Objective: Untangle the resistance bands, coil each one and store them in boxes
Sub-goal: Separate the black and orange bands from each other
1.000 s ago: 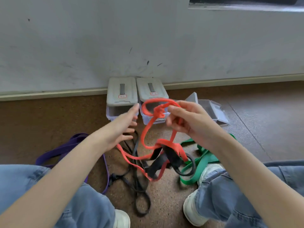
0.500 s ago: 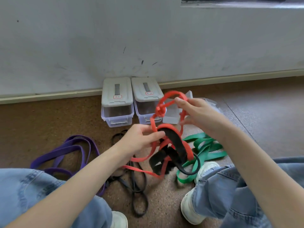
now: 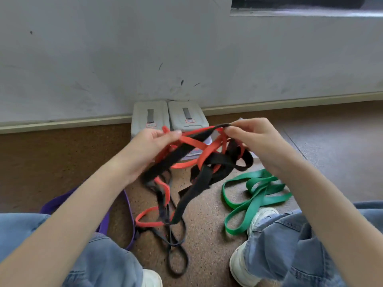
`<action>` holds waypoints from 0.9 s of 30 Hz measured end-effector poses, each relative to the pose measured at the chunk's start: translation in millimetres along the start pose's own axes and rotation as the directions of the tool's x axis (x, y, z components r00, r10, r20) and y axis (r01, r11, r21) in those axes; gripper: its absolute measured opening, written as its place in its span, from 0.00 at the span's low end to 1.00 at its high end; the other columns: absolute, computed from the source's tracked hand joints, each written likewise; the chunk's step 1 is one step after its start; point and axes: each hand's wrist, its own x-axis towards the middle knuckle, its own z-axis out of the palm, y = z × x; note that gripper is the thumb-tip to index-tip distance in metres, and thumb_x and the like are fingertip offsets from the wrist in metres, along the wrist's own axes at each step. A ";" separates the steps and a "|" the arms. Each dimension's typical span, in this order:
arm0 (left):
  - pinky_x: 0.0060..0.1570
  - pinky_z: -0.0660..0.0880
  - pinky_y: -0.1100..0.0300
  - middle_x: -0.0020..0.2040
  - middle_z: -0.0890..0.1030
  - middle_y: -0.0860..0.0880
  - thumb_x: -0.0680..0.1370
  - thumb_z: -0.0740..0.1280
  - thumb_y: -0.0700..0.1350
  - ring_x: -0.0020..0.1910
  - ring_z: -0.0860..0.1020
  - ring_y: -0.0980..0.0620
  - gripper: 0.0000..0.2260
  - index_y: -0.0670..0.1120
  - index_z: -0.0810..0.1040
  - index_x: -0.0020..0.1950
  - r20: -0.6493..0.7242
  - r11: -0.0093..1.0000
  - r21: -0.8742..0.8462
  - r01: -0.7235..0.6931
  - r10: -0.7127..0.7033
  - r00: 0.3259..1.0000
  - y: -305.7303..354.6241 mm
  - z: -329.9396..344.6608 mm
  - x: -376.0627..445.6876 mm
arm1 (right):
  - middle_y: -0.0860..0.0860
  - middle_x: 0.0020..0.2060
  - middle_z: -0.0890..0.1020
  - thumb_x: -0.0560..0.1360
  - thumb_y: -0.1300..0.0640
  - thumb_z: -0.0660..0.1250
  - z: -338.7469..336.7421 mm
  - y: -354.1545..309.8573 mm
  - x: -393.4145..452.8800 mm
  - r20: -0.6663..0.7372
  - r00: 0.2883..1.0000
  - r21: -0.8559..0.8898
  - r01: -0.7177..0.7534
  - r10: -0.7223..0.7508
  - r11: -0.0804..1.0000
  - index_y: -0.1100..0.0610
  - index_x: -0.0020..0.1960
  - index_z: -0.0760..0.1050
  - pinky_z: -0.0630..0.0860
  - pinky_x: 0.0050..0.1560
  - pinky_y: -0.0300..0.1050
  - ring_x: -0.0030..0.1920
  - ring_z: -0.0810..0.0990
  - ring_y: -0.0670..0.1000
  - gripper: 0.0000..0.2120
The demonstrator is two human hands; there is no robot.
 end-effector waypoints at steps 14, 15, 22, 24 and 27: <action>0.55 0.76 0.52 0.52 0.83 0.47 0.68 0.72 0.51 0.51 0.81 0.50 0.18 0.47 0.79 0.56 0.313 0.942 0.295 -0.163 0.066 0.947 -18.5 64.9 -18.9 | 0.55 0.26 0.79 0.81 0.61 0.52 13.1 -4.0 -5.5 -0.034 0.981 0.535 -0.143 0.190 0.833 0.61 0.42 0.70 0.71 0.25 0.36 0.23 0.73 0.49 0.12; 0.53 0.77 0.51 0.49 0.84 0.46 0.69 0.71 0.49 0.48 0.82 0.48 0.14 0.47 0.80 0.53 0.293 0.929 0.321 -0.182 0.086 0.952 -18.2 62.1 -18.1 | 0.56 0.28 0.79 0.81 0.60 0.53 10.8 -3.4 -5.9 -0.025 0.981 0.521 -0.152 0.193 0.840 0.60 0.43 0.70 0.73 0.25 0.37 0.24 0.75 0.50 0.11; 0.45 0.76 0.56 0.43 0.84 0.44 0.71 0.71 0.53 0.41 0.81 0.50 0.10 0.47 0.82 0.44 0.069 0.990 0.100 -0.103 0.097 0.993 -13.4 16.5 -3.6 | 0.53 0.33 0.78 0.79 0.57 0.57 -9.2 13.5 2.7 -0.170 0.943 0.157 -0.261 0.286 0.953 0.58 0.42 0.73 0.81 0.37 0.46 0.33 0.78 0.50 0.11; 0.38 0.74 0.65 0.37 0.84 0.49 0.70 0.70 0.56 0.35 0.80 0.57 0.11 0.48 0.82 0.40 -0.021 0.991 0.051 -0.120 0.121 0.992 -11.0 5.6 0.2 | 0.51 0.25 0.76 0.77 0.55 0.59 -11.2 15.5 3.1 -0.119 0.941 0.304 -0.269 0.316 0.914 0.60 0.42 0.73 0.77 0.28 0.42 0.26 0.76 0.50 0.10; 0.36 0.75 0.66 0.36 0.83 0.49 0.71 0.69 0.54 0.34 0.79 0.56 0.14 0.43 0.81 0.44 -0.052 0.995 0.021 -0.096 0.097 0.994 -10.6 2.2 1.9 | 0.51 0.24 0.75 0.76 0.54 0.62 -10.5 15.0 4.7 -0.114 0.960 0.503 -0.165 0.255 0.849 0.62 0.41 0.74 0.74 0.25 0.39 0.24 0.76 0.50 0.11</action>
